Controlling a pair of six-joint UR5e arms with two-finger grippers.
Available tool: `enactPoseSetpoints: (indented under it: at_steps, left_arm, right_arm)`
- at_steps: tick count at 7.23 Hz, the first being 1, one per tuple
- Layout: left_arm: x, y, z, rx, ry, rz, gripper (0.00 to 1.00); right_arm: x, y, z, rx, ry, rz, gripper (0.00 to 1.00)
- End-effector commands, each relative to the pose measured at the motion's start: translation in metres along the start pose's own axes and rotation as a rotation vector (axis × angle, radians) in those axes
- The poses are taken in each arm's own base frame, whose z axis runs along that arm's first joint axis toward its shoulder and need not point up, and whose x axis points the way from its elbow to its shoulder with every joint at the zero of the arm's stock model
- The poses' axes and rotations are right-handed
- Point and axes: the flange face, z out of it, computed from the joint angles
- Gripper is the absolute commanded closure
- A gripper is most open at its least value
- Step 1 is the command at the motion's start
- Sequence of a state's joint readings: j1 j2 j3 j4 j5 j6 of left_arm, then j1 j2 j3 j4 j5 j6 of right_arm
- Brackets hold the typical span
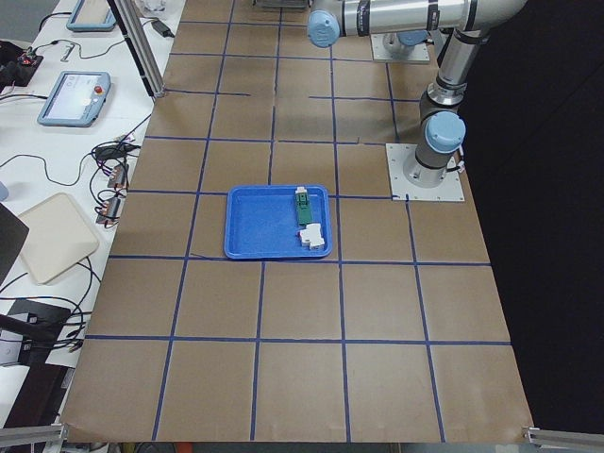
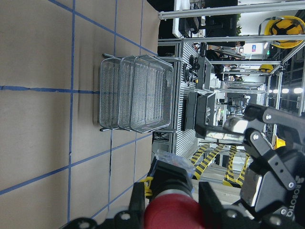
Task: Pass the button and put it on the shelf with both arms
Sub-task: 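Lower the open right gripper onto the button's blue base beside the left gripper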
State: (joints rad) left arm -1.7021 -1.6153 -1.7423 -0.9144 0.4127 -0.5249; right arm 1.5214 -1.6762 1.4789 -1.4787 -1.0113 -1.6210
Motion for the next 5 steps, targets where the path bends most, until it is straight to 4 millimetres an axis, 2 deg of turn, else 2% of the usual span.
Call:
enactPoseSetpoints:
  at_steps: [1, 2, 3, 4, 5]
  left_arm:
    - [-0.001, -0.001, 0.001, 0.022, 0.014, -0.016, 1.0]
    - [0.0, -0.001, 0.0, 0.025, 0.014, -0.019, 1.0]
    - [0.002, -0.001, 0.0, 0.025, 0.015, -0.042, 1.0]
    - [0.007, 0.004, -0.003, 0.029, 0.019, -0.048, 1.0]
    - [0.01, 0.004, -0.004, 0.031, 0.021, -0.044, 1.0]
  right_arm:
    - [-0.002, 0.002, 0.005, 0.006, -0.016, 0.013, 0.0]
    - [-0.002, -0.001, 0.004, 0.036, -0.013, 0.011, 0.23]
    - [-0.002, 0.0, 0.005, 0.035, -0.016, 0.011, 0.38]
    - [-0.002, 0.0, 0.004, 0.021, -0.014, 0.01, 0.82]
    - [-0.003, 0.0, 0.003, 0.01, -0.011, 0.006, 1.0]
